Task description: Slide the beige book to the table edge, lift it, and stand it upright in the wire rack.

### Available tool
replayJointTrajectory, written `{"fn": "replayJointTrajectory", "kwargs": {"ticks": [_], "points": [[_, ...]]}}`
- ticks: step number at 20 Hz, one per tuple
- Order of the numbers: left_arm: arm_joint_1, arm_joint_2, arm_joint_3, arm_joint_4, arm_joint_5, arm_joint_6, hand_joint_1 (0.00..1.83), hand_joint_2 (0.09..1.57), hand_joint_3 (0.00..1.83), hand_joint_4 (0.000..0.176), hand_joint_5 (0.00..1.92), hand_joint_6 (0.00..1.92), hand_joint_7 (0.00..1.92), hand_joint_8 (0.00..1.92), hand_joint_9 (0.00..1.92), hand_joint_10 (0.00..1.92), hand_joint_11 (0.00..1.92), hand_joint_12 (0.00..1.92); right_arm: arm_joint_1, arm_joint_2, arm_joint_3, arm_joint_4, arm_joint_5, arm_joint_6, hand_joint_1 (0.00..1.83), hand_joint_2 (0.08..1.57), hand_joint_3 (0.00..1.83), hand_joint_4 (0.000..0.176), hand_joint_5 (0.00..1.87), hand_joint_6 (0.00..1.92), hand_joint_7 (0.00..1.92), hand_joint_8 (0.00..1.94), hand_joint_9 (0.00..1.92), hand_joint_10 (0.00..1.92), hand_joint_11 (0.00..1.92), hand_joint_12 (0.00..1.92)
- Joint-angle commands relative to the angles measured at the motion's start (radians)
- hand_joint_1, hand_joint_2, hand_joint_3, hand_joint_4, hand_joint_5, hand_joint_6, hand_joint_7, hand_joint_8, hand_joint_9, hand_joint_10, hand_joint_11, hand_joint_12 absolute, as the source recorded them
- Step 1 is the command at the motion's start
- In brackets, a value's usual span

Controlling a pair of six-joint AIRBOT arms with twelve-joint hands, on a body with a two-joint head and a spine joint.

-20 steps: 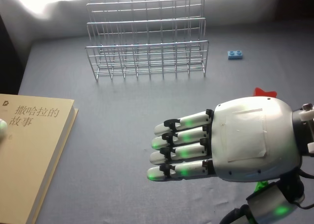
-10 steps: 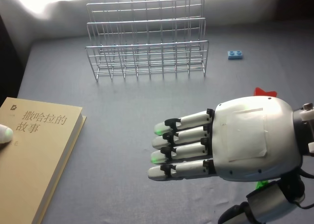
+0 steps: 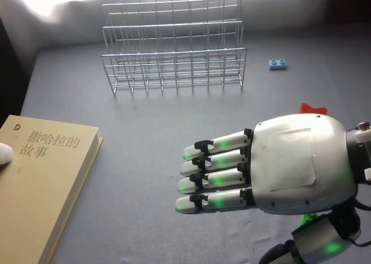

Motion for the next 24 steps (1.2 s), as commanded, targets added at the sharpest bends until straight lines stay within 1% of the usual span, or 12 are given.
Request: {"fn": "replayJointTrajectory", "kwargs": {"ticks": [1,4,9,10,11,12,13,14,15,16,20,24], "points": [[0.001,0.001,0.000,0.003,0.072,-0.003,0.93,1.20,0.00,0.000,0.13,1.11,0.27,1.18,0.32,1.21,0.17,1.45,0.011,0.005,-0.008,0.038,0.016,-0.003,0.00,1.17,0.00,0.000,0.00,0.00,0.00,0.00,0.00,0.00,0.00,0.00],[0.000,0.001,-0.004,0.000,0.072,-0.003,0.95,1.20,0.00,0.000,0.13,1.10,0.26,1.11,0.31,1.18,0.16,1.43,0.011,0.005,-0.008,0.038,0.016,-0.003,0.00,1.17,0.00,0.000,0.00,0.00,0.00,0.00,0.00,0.00,0.00,0.00],[-0.022,0.002,0.002,-0.002,0.072,-0.003,0.90,1.20,0.00,0.000,0.16,1.12,0.28,1.15,0.32,1.16,0.17,1.41,0.011,0.005,-0.007,0.038,0.016,-0.003,0.00,1.19,0.00,0.000,0.00,0.00,0.00,0.00,0.00,0.00,0.00,0.00],[-0.027,0.003,0.003,0.000,0.072,-0.003,0.96,1.18,0.00,0.000,0.14,1.05,0.28,1.09,0.31,1.15,0.16,1.41,0.011,0.005,-0.007,0.038,0.016,-0.004,0.00,1.18,0.00,0.000,0.00,0.00,0.00,0.00,0.00,0.00,0.00,0.00],[-0.031,0.004,0.003,0.001,0.072,-0.003,1.00,1.17,0.00,0.000,0.07,1.07,0.20,0.95,0.21,1.04,0.08,1.32,0.011,0.005,-0.007,0.038,0.016,-0.004,0.00,1.18,0.00,0.000,0.00,0.00,0.00,0.00,0.00,0.00,0.00,0.00],[-0.032,0.004,0.003,0.001,0.072,-0.003,1.03,1.14,0.00,0.000,0.07,1.01,0.23,0.82,0.24,0.91,0.08,1.27,0.011,0.005,-0.007,0.038,0.016,-0.004,0.00,1.18,0.00,0.000,0.00,0.00,0.00,0.00,0.00,0.00,0.00,0.00],[-0.033,0.004,0.003,0.001,0.072,-0.003,1.01,1.09,0.00,0.000,0.11,0.59,0.32,0.37,0.30,0.49,0.02,1.11,0.011,0.005,-0.007,0.038,0.016,-0.004,0.00,1.18,0.00,0.000,0.00,0.00,0.00,0.00,0.00,0.00,0.00,0.00],[-0.034,0.004,0.004,0.001,0.072,-0.003,0.99,1.05,0.00,0.000,0.16,0.32,0.37,0.17,0.35,0.27,0.00,1.00,0.011,0.005,-0.007,0.038,0.016,-0.004,0.00,1.17,0.00,0.000,0.00,0.00,0.00,0.00,0.00,0.00,0.00,0.00],[-0.035,0.005,0.005,0.001,0.072,-0.003,0.96,1.04,0.00,0.000,0.19,0.14,0.38,0.07,0.39,0.13,0.00,0.93,0.011,0.005,-0.007,0.038,0.016,-0.004,0.00,1.16,0.00,0.000,0.00,0.00,0.00,0.00,0.00,0.00,0.00,0.00],[-0.035,0.005,0.007,0.001,0.072,-0.003,0.94,1.02,0.00,0.000,0.17,0.05,0.36,0.02,0.39,0.05,0.00,0.86,0.011,0.005,-0.007,0.038,0.016,-0.004,0.00,1.16,0.00,0.000,0.00,0.00,0.00,0.00,0.00,0.00,0.00,0.00],[-0.049,0.005,0.020,0.004,0.072,-0.003,0.87,1.02,0.00,0.000,0.09,0.00,0.28,0.00,0.34,0.00,0.00,0.81,0.010,0.005,-0.007,0.038,0.016,-0.005,0.00,1.17,0.00,0.000,0.00,0.00,0.00,0.00,0.00,0.00,0.00,0.00],[-0.057,0.004,0.023,0.006,0.070,-0.003,0.84,0.99,0.00,0.000,0.00,0.00,0.11,0.00,0.15,0.00,0.00,0.53,0.009,0.005,-0.007,0.038,0.016,-0.006,0.00,1.17,0.00,0.000,0.00,0.00,0.00,0.00,0.00,0.00,0.00,0.00]]}}
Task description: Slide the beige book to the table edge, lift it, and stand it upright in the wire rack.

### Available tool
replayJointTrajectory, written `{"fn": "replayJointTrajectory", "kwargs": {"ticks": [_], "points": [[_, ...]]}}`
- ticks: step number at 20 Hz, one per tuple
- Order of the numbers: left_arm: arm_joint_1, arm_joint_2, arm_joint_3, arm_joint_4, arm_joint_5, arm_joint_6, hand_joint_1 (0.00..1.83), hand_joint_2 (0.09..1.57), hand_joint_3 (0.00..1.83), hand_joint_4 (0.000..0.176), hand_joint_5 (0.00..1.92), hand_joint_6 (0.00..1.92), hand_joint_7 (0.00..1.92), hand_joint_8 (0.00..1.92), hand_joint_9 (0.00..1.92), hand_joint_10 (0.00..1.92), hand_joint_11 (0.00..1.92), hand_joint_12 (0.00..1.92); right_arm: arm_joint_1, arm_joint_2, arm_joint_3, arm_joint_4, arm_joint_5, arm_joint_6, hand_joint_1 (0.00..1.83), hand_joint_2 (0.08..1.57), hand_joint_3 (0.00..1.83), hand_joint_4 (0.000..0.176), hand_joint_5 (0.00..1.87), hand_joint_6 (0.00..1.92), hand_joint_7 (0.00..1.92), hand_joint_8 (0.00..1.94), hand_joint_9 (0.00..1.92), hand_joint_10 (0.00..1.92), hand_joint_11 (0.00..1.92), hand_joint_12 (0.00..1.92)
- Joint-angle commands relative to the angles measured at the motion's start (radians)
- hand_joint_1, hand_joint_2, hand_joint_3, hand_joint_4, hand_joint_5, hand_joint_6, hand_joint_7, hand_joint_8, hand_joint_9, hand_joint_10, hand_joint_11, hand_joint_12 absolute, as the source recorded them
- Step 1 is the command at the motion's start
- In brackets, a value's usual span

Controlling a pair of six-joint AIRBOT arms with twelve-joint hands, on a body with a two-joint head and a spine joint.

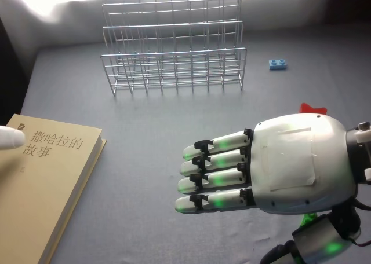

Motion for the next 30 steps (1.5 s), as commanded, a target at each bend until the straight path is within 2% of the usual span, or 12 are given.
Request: {"fn": "replayJointTrajectory", "kwargs": {"ticks": [1,4,8,11,16,21,24,26,29,30], "points": [[-0.007,0.004,0.010,0.003,0.074,-0.004,0.86,0.98,0.00,0.000,0.00,0.00,0.07,0.00,0.11,0.00,0.00,0.44,0.010,0.005,-0.007,0.038,0.016,-0.002,0.00,1.18,0.00,0.000,0.00,0.00,0.00,0.00,0.00,0.00,0.00,0.00],[-0.005,0.003,0.009,0.006,0.066,-0.004,0.87,0.98,0.00,0.000,0.00,0.00,0.02,0.00,0.06,0.00,0.00,0.29,0.009,0.005,-0.007,0.038,0.016,-0.002,0.00,1.17,0.00,0.000,0.00,0.00,0.00,0.00,0.00,0.00,0.00,0.00],[0.002,-0.002,0.005,0.009,0.060,-0.004,0.88,0.99,0.00,0.000,0.00,0.00,0.01,0.00,0.04,0.00,0.00,0.23,0.008,0.005,-0.007,0.038,0.016,-0.004,0.00,1.17,0.00,0.000,0.00,0.00,0.00,0.00,0.00,0.00,0.00,0.00],[0.007,-0.004,-0.002,0.007,0.042,-0.004,0.85,0.99,0.00,0.000,0.00,0.00,0.03,0.00,0.06,0.00,0.00,0.32,0.005,0.005,-0.008,0.038,0.016,-0.014,0.00,1.18,0.00,0.000,0.00,0.00,0.00,0.00,0.00,0.00,0.00,0.00],[0.007,-0.002,-0.002,-0.005,-0.011,-0.004,0.87,0.99,0.00,0.000,0.00,0.00,0.02,0.00,0.04,0.00,0.00,0.23,0.005,0.004,-0.008,0.038,0.016,-0.014,0.00,1.17,0.00,0.000,0.00,0.00,0.00,0.00,0.00,0.00,0.00,0.00],[0.010,0.001,0.007,-0.005,-0.057,-0.004,0.80,0.99,0.00,0.000,0.00,0.00,0.06,0.01,0.10,0.01,0.00,0.39,0.005,0.004,-0.008,0.038,0.016,-0.015,0.00,1.18,0.00,0.000,0.00,0.00,0.00,0.00,0.00,0.00,0.00,0.00],[0.011,0.001,0.007,-0.024,-0.059,-0.004,0.84,1.01,0.00,0.000,0.00,0.00,0.01,0.00,0.04,0.00,0.00,0.23,0.005,0.004,-0.008,0.038,0.016,-0.015,0.00,1.17,0.00,0.000,0.00,0.00,0.00,0.00,0.00,0.00,0.00,0.00],[0.010,0.001,0.007,-0.034,-0.052,-0.004,0.89,0.99,0.00,0.000,0.00,0.00,0.01,0.00,0.05,0.00,0.00,0.25,0.006,0.004,-0.008,0.038,0.016,-0.015,0.00,1.16,0.00,0.000,0.00,0.00,0.00,0.00,0.00,0.00,0.00,0.00],[0.010,0.003,0.003,-0.043,-0.049,-0.004,0.90,0.99,0.00,0.000,0.00,0.00,0.00,0.00,0.03,0.00,0.00,0.12,0.006,0.004,-0.008,0.038,0.016,-0.015,0.00,1.16,0.00,0.000,0.00,0.00,0.00,0.00,0.00,0.00,0.00,0.00],[0.009,0.003,0.002,-0.043,-0.049,-0.004,0.88,1.00,0.00,0.000,0.00,0.00,0.00,0.00,0.03,0.00,0.00,0.16,0.006,0.004,-0.008,0.038,0.016,-0.016,0.00,1.16,0.00,0.000,0.00,0.00,0.00,0.00,0.00,0.00,0.00,0.00]]}}
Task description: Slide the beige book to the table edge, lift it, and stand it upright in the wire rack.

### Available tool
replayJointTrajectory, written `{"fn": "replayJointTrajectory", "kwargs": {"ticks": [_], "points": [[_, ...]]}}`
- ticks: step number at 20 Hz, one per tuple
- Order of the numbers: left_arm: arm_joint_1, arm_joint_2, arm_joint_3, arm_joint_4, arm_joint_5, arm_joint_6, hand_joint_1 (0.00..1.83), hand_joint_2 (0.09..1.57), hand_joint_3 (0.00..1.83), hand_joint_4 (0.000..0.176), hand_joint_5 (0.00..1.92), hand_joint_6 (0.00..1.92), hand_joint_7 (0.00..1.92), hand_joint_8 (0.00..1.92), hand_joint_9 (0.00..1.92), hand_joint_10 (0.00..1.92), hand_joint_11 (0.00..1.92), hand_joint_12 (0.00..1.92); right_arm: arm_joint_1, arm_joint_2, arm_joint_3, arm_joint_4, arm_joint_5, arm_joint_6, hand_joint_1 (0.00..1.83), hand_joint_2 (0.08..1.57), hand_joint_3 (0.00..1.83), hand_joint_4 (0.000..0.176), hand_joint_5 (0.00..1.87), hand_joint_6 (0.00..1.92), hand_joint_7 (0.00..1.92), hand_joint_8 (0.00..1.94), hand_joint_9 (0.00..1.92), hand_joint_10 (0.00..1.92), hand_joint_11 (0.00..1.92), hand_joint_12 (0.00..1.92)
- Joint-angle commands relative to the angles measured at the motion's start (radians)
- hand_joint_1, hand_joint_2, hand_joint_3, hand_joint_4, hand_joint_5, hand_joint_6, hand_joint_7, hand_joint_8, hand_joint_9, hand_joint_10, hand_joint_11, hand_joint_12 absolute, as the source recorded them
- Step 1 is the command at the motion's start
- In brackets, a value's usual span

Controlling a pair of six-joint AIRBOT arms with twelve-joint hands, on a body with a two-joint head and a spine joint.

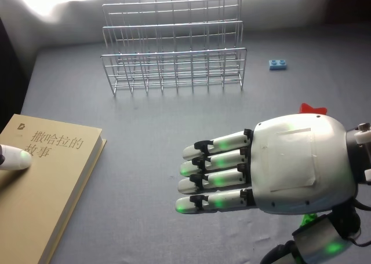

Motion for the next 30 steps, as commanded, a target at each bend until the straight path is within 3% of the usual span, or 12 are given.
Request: {"fn": "replayJointTrajectory", "kwargs": {"ticks": [1,19,23,30], "points": [[-0.003,0.014,0.005,-0.005,0.072,-0.004,0.85,0.98,0.00,0.000,0.00,0.00,0.02,0.00,0.06,0.00,0.00,0.29,0.006,0.004,-0.007,0.038,0.015,-0.006,0.00,1.16,0.00,0.000,0.00,0.00,0.00,0.00,0.00,0.00,0.00,0.00],[-0.020,0.012,0.004,-0.015,0.089,-0.004,0.86,0.99,0.00,0.000,0.00,0.00,0.04,0.00,0.07,0.00,0.00,0.28,0.006,0.004,-0.007,0.038,0.013,-0.011,0.00,1.15,0.00,0.000,0.00,0.00,0.00,0.00,0.00,0.00,0.00,0.00],[-0.020,0.012,-0.002,-0.036,0.092,-0.004,0.86,0.98,0.00,0.000,0.00,0.00,0.08,0.01,0.11,0.01,0.00,0.41,0.006,0.004,-0.007,0.038,0.013,-0.011,0.00,1.15,0.00,0.000,0.00,0.00,0.00,0.00,0.00,0.00,0.00,0.00],[-0.022,0.013,-0.003,-0.070,0.072,-0.004,0.86,1.00,0.00,0.000,0.00,0.00,0.07,0.00,0.10,0.00,0.00,0.37,0.006,0.004,-0.007,0.038,0.013,-0.013,0.00,1.15,0.00,0.000,0.00,0.00,0.00,0.00,0.00,0.00,0.00,0.00]]}}
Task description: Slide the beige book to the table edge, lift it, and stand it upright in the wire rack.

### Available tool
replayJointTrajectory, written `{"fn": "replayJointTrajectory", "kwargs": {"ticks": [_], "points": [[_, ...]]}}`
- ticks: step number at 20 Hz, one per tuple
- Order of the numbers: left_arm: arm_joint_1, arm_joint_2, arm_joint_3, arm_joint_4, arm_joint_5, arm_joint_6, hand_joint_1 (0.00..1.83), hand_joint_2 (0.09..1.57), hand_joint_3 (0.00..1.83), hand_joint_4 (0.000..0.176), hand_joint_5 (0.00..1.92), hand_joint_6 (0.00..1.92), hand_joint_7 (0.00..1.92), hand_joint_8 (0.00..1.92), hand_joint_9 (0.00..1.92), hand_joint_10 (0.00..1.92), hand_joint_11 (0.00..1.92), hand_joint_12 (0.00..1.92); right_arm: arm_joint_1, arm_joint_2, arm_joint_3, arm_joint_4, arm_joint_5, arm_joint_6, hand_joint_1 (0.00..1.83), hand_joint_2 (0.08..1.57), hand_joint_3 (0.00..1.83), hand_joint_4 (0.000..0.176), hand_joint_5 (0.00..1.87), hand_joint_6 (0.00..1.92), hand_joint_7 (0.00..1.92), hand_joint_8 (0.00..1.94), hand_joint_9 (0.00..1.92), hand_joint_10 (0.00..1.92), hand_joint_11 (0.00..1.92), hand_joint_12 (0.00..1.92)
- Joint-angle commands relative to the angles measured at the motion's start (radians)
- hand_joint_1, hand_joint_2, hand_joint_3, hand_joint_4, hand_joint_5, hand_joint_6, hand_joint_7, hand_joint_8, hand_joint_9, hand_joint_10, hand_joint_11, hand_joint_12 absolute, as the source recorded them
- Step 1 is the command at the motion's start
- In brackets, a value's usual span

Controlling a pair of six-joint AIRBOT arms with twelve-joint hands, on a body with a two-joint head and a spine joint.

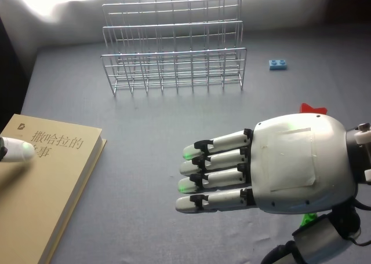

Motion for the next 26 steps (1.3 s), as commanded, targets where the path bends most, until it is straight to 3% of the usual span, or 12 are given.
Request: {"fn": "replayJointTrajectory", "kwargs": {"ticks": [1,7,8,20,22,26], "points": [[-0.005,0.010,0.010,-0.004,0.049,-0.004,0.85,1.00,0.00,0.000,0.00,0.00,0.07,0.00,0.09,0.00,0.00,0.36,0.006,0.004,-0.007,0.038,0.015,-0.005,0.00,1.14,0.00,0.000,0.00,0.00,0.00,0.00,0.00,0.00,0.00,0.00],[-0.010,0.008,0.009,0.019,0.021,-0.004,0.87,1.01,0.00,0.000,0.00,0.00,0.08,0.00,0.10,0.00,0.00,0.36,0.006,0.004,-0.007,0.038,0.013,-0.007,0.00,1.13,0.00,0.000,0.00,0.00,0.00,0.00,0.00,0.00,0.00,0.00],[-0.012,0.007,0.009,0.021,0.021,-0.004,0.89,0.99,0.00,0.000,0.03,0.00,0.15,0.01,0.17,0.01,0.00,0.47,0.006,0.004,-0.007,0.038,0.013,-0.007,0.00,1.13,0.00,0.000,0.00,0.00,0.00,0.00,0.00,0.00,0.00,0.00],[0.009,-0.006,0.023,0.028,0.052,-0.004,0.86,1.07,0.01,0.000,0.13,0.01,0.26,0.01,0.28,0.01,0.00,0.70,0.006,0.004,-0.007,0.038,0.011,-0.010,0.00,1.12,0.00,0.000,0.00,0.00,0.00,0.00,0.00,0.00,0.00,0.00],[0.013,-0.006,0.025,0.026,0.052,-0.004,0.97,1.07,0.00,0.000,0.26,0.02,0.36,0.02,0.38,0.02,0.00,0.82,0.006,0.004,-0.007,0.038,0.011,-0.010,0.00,1.12,0.00,0.000,0.00,0.00,0.00,0.00,0.00,0.00,0.00,0.00],[0.014,-0.007,0.027,0.025,0.052,-0.004,1.01,1.14,0.00,0.000,0.48,0.01,0.60,0.01,0.62,0.03,0.17,0.90,0.006,0.004,-0.007,0.038,0.010,-0.011,0.00,1.12,0.00,0.000,0.00,0.00,0.00,0.00,0.00,0.00,0.00,0.00]]}}
